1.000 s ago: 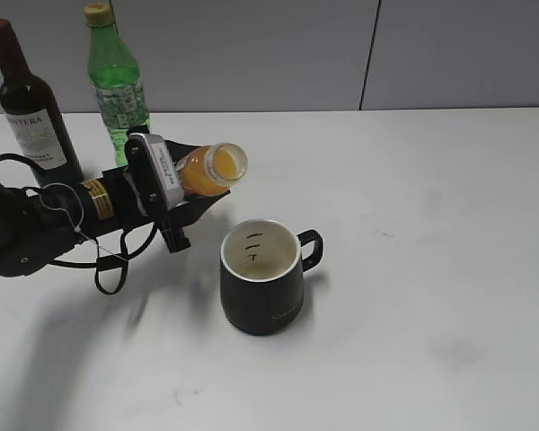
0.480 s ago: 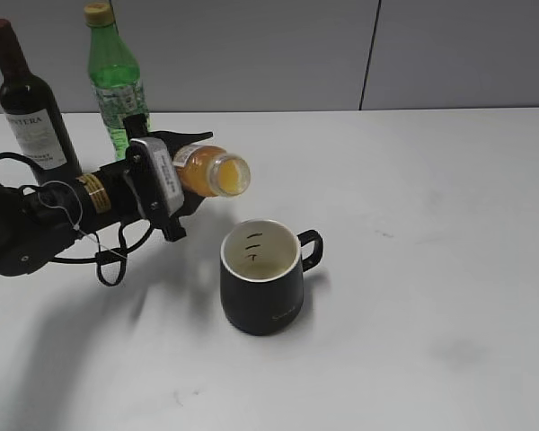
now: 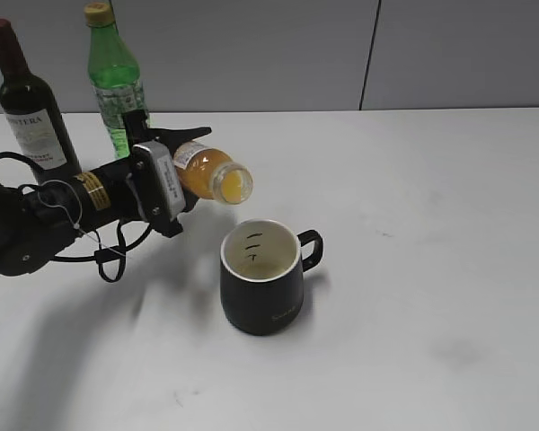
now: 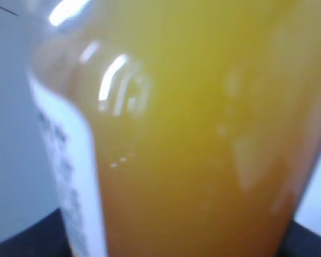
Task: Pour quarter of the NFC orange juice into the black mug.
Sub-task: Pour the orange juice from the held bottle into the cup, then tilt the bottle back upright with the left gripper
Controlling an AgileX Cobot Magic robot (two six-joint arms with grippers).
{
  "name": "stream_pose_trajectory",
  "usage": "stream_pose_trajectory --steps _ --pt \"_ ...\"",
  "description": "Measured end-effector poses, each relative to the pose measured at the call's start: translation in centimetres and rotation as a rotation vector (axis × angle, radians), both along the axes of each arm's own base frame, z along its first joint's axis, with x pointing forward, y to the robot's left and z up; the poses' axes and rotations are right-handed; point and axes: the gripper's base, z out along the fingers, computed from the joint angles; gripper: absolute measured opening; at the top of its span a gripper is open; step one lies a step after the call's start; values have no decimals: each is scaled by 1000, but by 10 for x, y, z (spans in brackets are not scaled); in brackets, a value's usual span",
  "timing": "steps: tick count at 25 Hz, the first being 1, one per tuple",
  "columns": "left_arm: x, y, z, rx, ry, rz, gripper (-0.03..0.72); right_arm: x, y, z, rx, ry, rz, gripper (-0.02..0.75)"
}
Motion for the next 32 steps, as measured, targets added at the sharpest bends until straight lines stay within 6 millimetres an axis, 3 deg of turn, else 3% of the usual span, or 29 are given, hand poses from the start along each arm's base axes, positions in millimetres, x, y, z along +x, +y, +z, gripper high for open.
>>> stream_pose_trajectory --steps 32 --pt "0 0 0 155 -148 -14 469 0 0 0 0 0 0 465"
